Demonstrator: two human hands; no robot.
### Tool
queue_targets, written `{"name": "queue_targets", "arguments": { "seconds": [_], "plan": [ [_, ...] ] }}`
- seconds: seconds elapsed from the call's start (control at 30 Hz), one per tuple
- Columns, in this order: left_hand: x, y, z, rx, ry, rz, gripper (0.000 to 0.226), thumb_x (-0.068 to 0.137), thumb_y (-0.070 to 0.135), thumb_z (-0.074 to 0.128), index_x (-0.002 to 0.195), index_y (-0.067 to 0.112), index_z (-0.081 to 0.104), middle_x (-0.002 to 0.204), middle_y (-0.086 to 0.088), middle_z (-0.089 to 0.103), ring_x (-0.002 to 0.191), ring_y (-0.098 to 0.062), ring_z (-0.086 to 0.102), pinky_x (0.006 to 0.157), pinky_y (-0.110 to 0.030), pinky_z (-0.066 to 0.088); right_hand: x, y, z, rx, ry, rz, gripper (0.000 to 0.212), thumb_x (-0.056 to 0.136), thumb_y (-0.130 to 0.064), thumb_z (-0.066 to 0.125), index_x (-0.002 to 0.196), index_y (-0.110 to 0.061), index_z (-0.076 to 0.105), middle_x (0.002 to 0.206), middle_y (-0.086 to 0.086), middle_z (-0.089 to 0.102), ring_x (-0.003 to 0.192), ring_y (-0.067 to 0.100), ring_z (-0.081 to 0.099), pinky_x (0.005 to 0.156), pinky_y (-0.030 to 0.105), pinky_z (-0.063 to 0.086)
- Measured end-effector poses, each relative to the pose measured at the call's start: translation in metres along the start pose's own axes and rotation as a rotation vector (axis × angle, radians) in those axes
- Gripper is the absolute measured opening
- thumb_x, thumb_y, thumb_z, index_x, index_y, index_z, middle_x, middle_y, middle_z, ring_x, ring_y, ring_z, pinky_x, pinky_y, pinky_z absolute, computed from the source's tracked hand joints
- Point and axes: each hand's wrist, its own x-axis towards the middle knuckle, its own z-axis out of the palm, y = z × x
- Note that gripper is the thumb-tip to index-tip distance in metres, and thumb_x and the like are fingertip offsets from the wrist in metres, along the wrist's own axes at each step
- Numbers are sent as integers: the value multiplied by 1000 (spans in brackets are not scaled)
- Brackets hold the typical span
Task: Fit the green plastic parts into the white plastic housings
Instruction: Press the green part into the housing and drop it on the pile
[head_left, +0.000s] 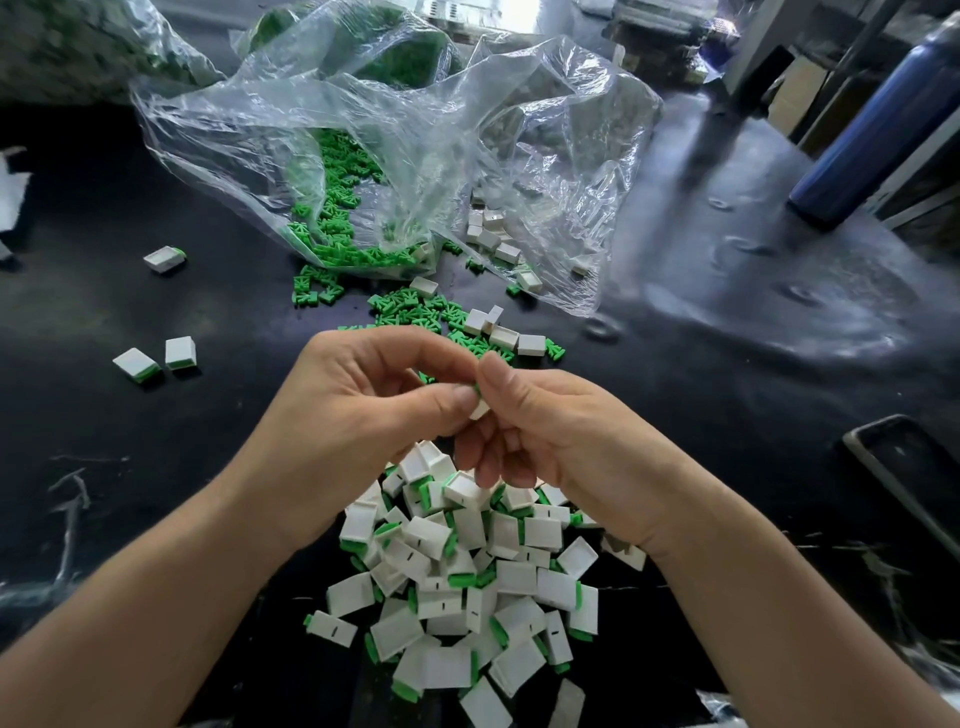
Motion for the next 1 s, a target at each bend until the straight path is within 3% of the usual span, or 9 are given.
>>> {"name": "queue_targets", "arguments": {
  "seconds": [0.13,0.27,0.53,0.7,1.0],
  "plan": [
    [-1,-1,-4,54,0,-19,16,65,6,72,80,10,71,53,-7,64,44,-9,56,41,-12,35,1,0,-2,6,2,6,39,80,-49,42,62,-24,65,63,-4,62,54,7,54,48,15,35],
    [0,0,-3,30,-10,-19,15,64,5,73,79,7,71,55,-10,65,45,-11,58,42,-11,38,1,0,-2,1,-8,1,39,80,-48,41,60,-26,67,63,-4,62,54,7,54,47,15,35],
    [-1,-2,-5,107,31,-59,13,63,18,67,75,17,73,55,-4,63,49,-9,52,42,-15,35,0,-1,-3,8,-70,82,48,78,-51,35,74,-11,60,60,-2,60,53,10,51,50,22,32],
    [0,-2,-5,97,42,-67,11,62,18,67,71,20,73,55,-3,62,50,-9,53,43,-15,36,0,-2,-4,37,-107,114,53,79,-54,30,76,-11,61,60,-3,60,53,10,51,52,23,32],
    [0,-3,-5,114,30,-64,12,63,17,66,74,16,73,57,-6,63,51,-11,53,44,-16,37,-1,-1,-2,-35,-65,49,44,76,-53,40,76,-14,60,63,-5,60,55,8,52,53,21,34]
  ]
}}
